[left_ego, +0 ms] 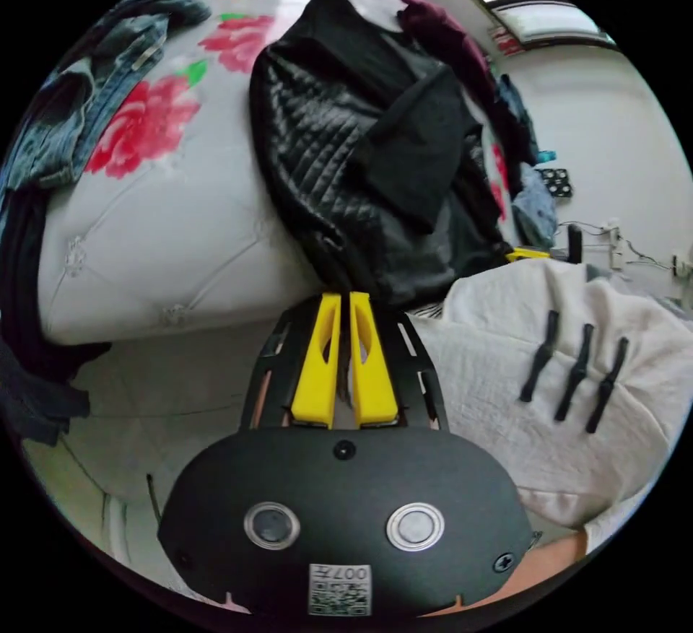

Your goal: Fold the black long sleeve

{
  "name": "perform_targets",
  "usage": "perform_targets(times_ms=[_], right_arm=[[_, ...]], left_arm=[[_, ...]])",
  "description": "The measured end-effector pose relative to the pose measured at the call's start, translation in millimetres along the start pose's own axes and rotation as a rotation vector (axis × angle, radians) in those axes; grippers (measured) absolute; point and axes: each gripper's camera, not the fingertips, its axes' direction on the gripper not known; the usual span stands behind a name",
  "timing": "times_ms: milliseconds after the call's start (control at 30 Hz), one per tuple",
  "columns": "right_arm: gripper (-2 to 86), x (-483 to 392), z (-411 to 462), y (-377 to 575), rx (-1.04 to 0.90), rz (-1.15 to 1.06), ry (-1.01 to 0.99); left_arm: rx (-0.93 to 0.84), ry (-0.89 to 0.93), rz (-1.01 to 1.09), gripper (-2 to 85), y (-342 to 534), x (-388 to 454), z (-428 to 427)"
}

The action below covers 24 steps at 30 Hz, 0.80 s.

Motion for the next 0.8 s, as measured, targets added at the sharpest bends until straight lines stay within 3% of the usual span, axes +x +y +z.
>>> perform_targets(times_ms=[200,300,367,500,667,800], right_arm=[[0.8,34.0,-87.3,-46.2,0.341,0.056,-0.202],[2.0,55.4,-115.7,-68.9,0.549,0.202,-0.25],[2.8,63.5,-119.5,-78.7,0.588,0.288,-0.225],[4.8,58.7,-112.8,-78.8,0.552,0.316,-0.105],[6.5,51.9,-96.4,-74.6,0.441,0.295,0.065],[7.6,57.1,-88.1,-93.4,0.381,0.309,0.06]], left_arm=[[0.341,0.238,-0.053,0.7,-41.7,-21.0,-77.1],[0.423,0.194,-0.202,2.9,-72.8,-36.6,-86.7],[0.467,0.14,-0.321,4.6,-79.9,-45.1,-89.9],[0.547,0.181,-0.329,5.9,-62.7,-48.3,-92.3],[0.455,-0.023,-0.123,8.0,-61.5,-17.0,-80.8],[0.365,-0.051,-0.085,8.8,-87.7,-11.4,-62.7]])
